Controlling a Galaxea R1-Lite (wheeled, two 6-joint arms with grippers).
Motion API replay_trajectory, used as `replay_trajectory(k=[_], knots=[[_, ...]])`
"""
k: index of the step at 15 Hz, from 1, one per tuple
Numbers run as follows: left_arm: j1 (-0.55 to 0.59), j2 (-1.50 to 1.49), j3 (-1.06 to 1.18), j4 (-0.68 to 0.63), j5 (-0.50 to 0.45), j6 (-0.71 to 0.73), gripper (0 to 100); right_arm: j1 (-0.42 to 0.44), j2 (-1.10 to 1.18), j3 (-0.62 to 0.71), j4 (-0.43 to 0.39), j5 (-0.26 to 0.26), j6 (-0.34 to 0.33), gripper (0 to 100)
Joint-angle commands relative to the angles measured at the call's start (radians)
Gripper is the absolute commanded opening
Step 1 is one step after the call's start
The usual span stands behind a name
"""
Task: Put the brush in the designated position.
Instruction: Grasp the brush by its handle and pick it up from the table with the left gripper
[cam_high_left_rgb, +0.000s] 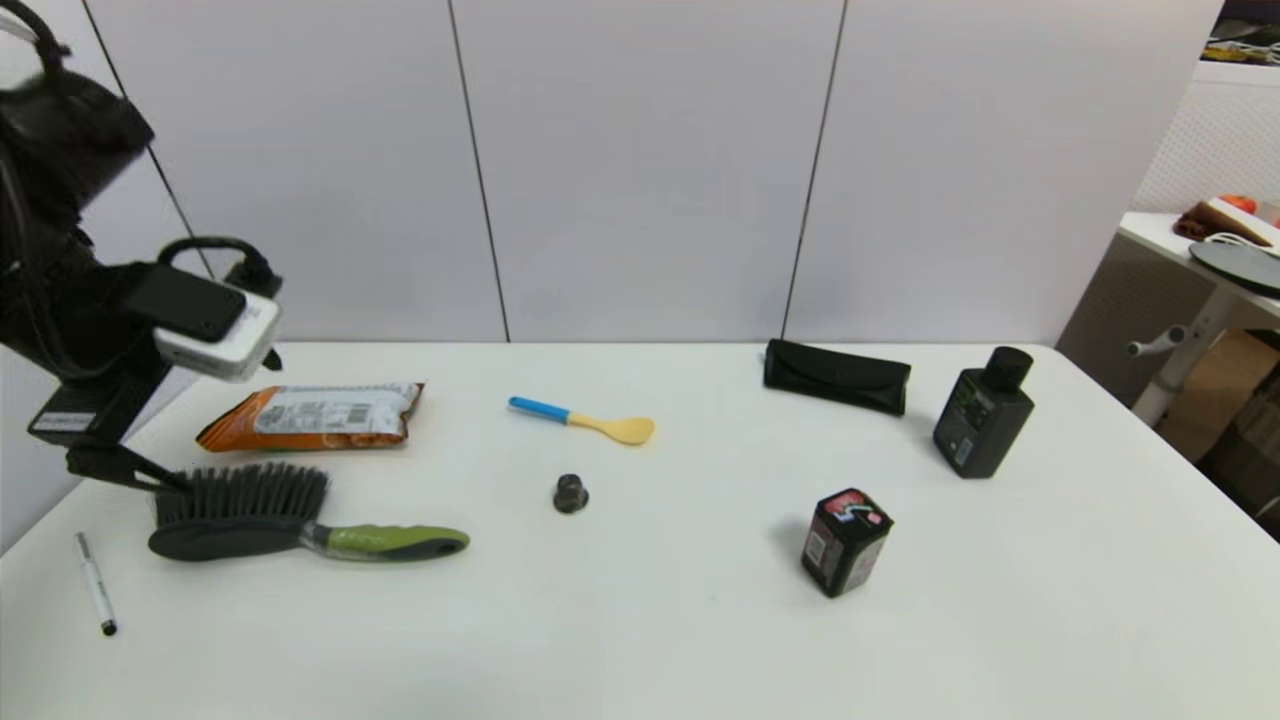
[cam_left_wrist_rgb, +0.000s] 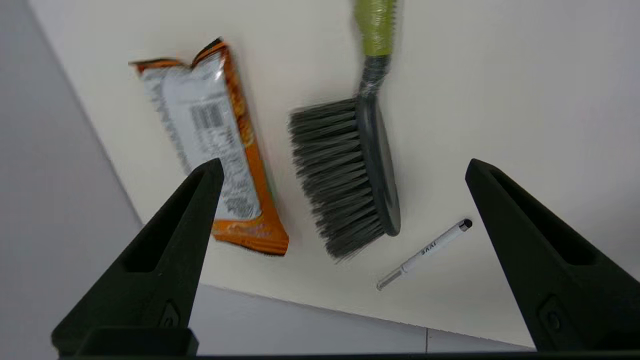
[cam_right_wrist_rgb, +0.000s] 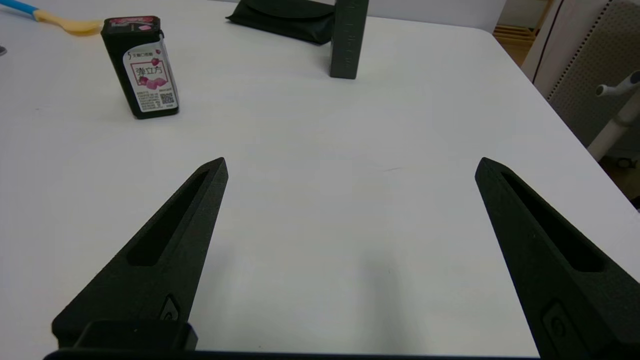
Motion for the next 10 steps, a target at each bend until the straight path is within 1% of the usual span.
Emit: replay_trajectory(k=[1, 2, 4, 5, 7, 10], knots=[[0.026, 0.066, 0.198, 0.007, -0.026, 0.179, 100, 0.0, 0.001, 0.002, 0.0, 0.001, -0.001, 100], [0.025, 0.074, 0.236, -0.003, -0.025, 0.173, 100, 0.0, 0.001, 0.002, 0.0, 0.001, -0.001, 100], [0.025, 0.074, 0.304, -0.103, -0.031, 0.159, 100, 0.0, 0.001, 0.002, 0.0, 0.001, -0.001, 100], [0.023, 0.071, 0.334, -0.14, -0.031, 0.118, 100, 0.0, 0.001, 0.002, 0.0, 0.001, -0.001, 100], [0.02, 0.074, 0.363, -0.169, -0.031, 0.018, 100, 0.0, 0.001, 0.002, 0.0, 0.001, -0.001, 100], [0.02, 0.097, 0.359, -0.233, -0.032, -0.051, 100, 0.0, 0.001, 0.002, 0.001, -0.001, -0.001, 100]])
